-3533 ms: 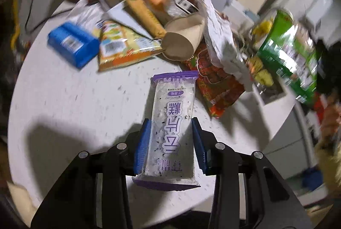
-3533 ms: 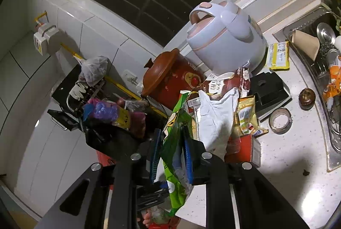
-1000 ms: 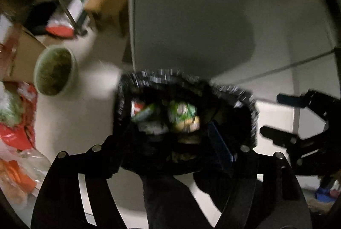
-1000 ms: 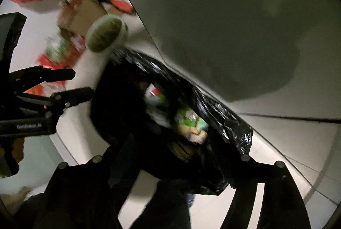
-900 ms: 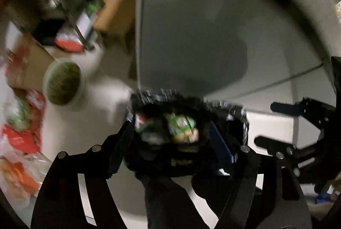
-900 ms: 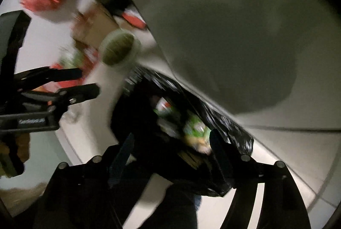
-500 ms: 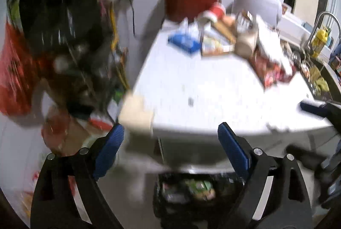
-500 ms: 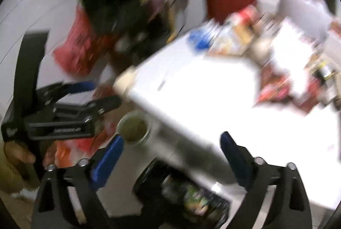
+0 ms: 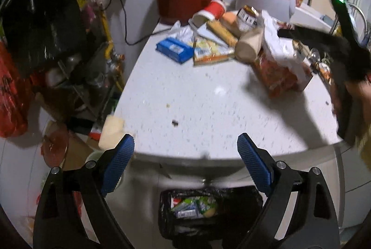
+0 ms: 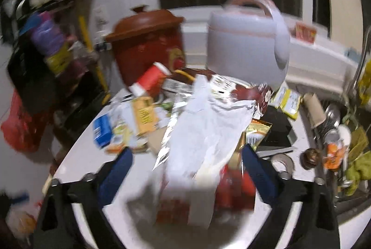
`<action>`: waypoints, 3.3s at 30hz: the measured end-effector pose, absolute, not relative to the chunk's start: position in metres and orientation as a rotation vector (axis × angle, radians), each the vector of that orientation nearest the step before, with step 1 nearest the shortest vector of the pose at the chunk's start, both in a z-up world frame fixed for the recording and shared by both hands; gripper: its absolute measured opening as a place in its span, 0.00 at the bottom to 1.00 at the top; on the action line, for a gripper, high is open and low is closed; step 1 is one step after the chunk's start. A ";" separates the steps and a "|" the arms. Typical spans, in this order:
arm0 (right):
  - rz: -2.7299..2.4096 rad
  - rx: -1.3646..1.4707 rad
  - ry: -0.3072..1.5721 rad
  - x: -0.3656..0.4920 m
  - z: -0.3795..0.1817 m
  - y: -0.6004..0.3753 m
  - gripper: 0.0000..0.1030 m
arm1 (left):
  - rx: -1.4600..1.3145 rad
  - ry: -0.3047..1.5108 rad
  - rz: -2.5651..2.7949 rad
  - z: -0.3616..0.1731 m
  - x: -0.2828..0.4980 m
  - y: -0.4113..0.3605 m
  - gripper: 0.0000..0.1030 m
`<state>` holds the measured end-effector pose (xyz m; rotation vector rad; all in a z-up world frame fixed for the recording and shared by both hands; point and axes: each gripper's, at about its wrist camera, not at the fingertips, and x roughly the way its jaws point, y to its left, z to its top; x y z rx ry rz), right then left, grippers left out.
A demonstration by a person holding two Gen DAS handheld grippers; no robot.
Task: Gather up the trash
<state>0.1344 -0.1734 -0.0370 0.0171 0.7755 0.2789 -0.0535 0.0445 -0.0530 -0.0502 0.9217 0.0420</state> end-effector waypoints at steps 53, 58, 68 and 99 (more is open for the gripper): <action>0.646 0.164 0.785 0.014 0.033 -0.226 0.02 | -0.533 0.858 -0.563 -0.018 -0.029 0.072 0.00; 0.822 0.030 0.895 -0.021 0.005 -0.179 0.02 | -0.473 1.041 -0.416 -0.058 -0.108 0.101 0.00; 0.931 -0.125 1.293 -0.077 -0.149 -0.125 0.02 | -0.478 1.348 -0.323 -0.210 -0.158 0.088 0.00; 0.620 -0.244 1.541 -0.080 -0.323 -0.128 0.67 | -0.190 1.434 -0.041 -0.293 -0.111 0.058 0.52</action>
